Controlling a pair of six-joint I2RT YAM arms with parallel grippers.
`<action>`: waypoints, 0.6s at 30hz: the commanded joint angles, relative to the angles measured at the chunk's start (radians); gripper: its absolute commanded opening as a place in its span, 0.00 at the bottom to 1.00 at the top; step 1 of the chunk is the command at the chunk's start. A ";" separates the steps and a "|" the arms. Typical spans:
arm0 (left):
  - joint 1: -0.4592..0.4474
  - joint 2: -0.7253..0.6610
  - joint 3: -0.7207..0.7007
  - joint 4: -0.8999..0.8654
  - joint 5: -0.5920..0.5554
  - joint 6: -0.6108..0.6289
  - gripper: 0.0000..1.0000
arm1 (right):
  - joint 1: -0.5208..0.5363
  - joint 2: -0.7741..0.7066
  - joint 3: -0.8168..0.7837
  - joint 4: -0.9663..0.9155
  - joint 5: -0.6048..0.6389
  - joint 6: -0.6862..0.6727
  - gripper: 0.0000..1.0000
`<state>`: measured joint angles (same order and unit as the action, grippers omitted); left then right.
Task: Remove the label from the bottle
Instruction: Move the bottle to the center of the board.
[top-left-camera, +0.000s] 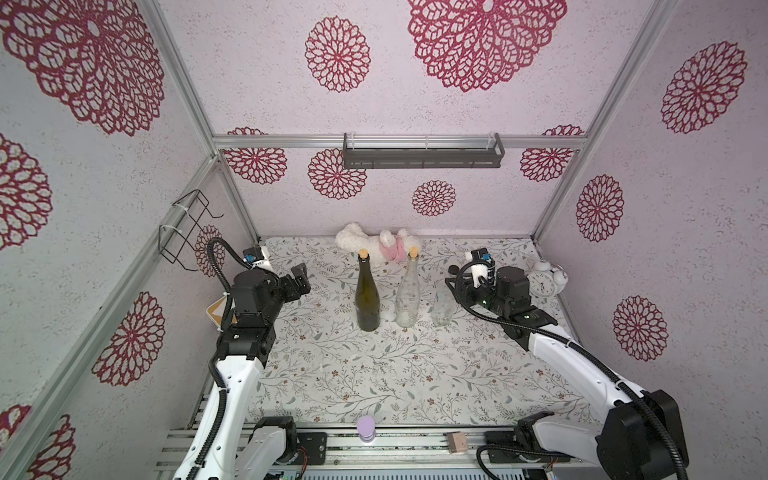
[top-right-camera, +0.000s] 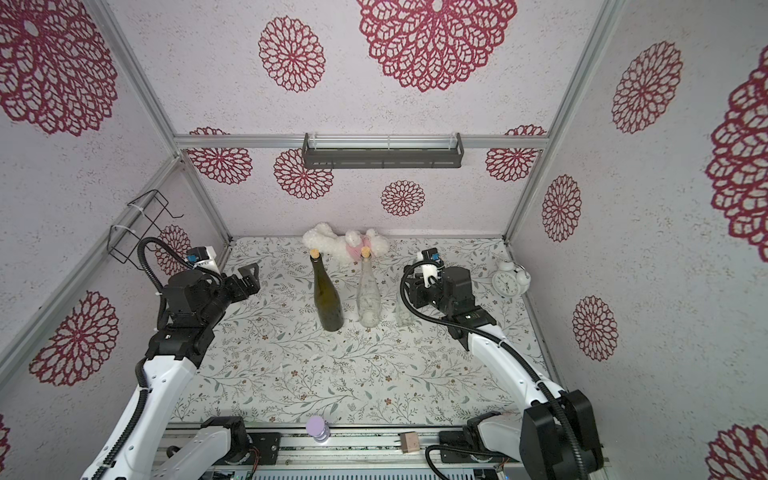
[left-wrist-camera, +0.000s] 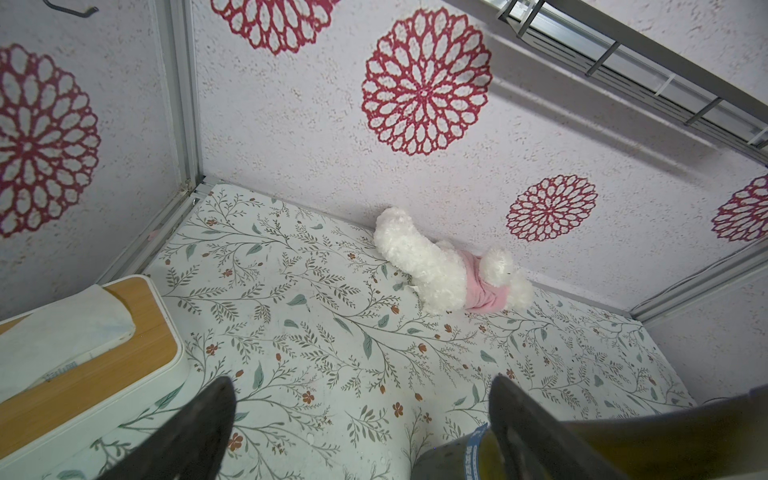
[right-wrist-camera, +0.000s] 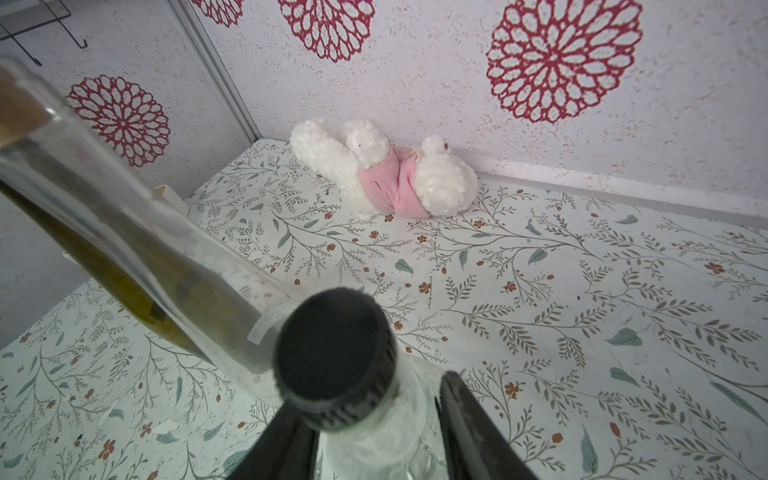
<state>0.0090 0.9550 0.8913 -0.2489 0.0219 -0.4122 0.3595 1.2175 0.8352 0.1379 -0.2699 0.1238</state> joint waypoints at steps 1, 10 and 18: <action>-0.003 0.000 0.024 0.009 0.003 -0.006 0.97 | 0.011 0.003 0.039 0.062 -0.026 0.004 0.48; -0.003 0.011 0.037 0.011 0.013 -0.008 0.97 | 0.019 0.018 0.047 0.069 -0.017 0.004 0.48; -0.003 0.020 0.047 0.015 0.028 -0.014 0.97 | 0.022 0.027 0.048 0.093 -0.010 -0.001 0.40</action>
<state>0.0090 0.9710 0.9131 -0.2485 0.0414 -0.4126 0.3733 1.2472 0.8356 0.1783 -0.2710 0.1230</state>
